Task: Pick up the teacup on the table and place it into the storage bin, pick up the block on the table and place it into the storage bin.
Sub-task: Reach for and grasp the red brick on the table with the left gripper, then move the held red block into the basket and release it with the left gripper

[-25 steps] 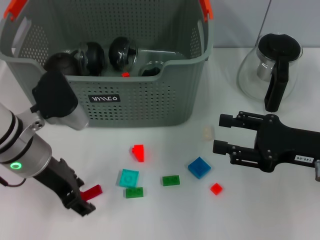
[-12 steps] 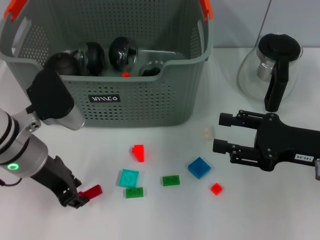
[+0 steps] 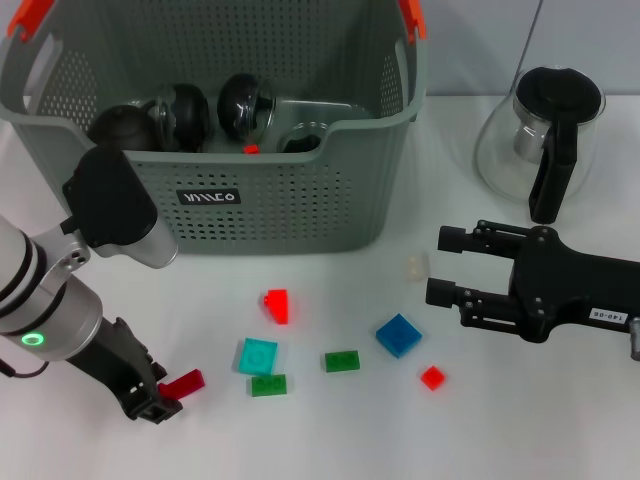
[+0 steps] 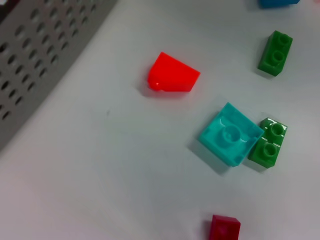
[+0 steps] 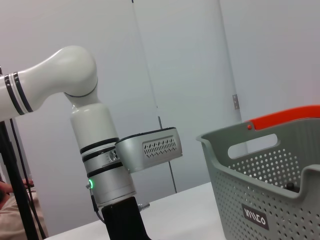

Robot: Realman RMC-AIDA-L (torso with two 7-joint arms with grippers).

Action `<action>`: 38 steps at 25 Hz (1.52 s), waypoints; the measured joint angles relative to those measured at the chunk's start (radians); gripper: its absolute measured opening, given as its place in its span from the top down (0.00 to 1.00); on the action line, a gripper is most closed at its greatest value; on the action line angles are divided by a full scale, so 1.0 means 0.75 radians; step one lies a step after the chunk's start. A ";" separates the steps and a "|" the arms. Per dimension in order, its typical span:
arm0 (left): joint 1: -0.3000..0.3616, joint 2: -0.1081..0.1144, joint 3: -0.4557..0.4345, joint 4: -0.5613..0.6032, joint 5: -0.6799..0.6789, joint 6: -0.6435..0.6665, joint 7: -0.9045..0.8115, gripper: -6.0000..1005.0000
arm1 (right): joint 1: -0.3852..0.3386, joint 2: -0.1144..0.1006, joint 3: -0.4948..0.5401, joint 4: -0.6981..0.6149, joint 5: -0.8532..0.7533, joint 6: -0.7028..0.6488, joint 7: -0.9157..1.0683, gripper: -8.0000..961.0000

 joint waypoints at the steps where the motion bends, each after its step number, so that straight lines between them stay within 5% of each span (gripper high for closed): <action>1: 0.000 0.000 0.000 0.000 0.001 -0.001 0.000 0.56 | -0.001 0.000 0.000 0.000 0.001 0.000 0.000 0.25; 27: -0.001 0.002 0.021 -0.031 0.015 -0.048 -0.033 0.67 | -0.001 -0.001 0.000 0.000 -0.002 -0.005 0.000 0.25; 31: -0.006 0.006 0.003 -0.030 0.011 -0.033 -0.031 0.80 | -0.004 -0.002 0.000 0.000 -0.002 -0.005 0.000 0.25; 35: -0.027 0.010 -0.135 -0.019 -0.053 0.048 0.026 0.79 | -0.004 -0.002 0.000 0.000 -0.001 -0.005 0.000 0.25; 38: -0.085 0.020 -0.397 -0.063 -0.148 0.179 0.159 0.78 | -0.004 -0.002 0.000 0.000 0.000 -0.005 0.000 0.25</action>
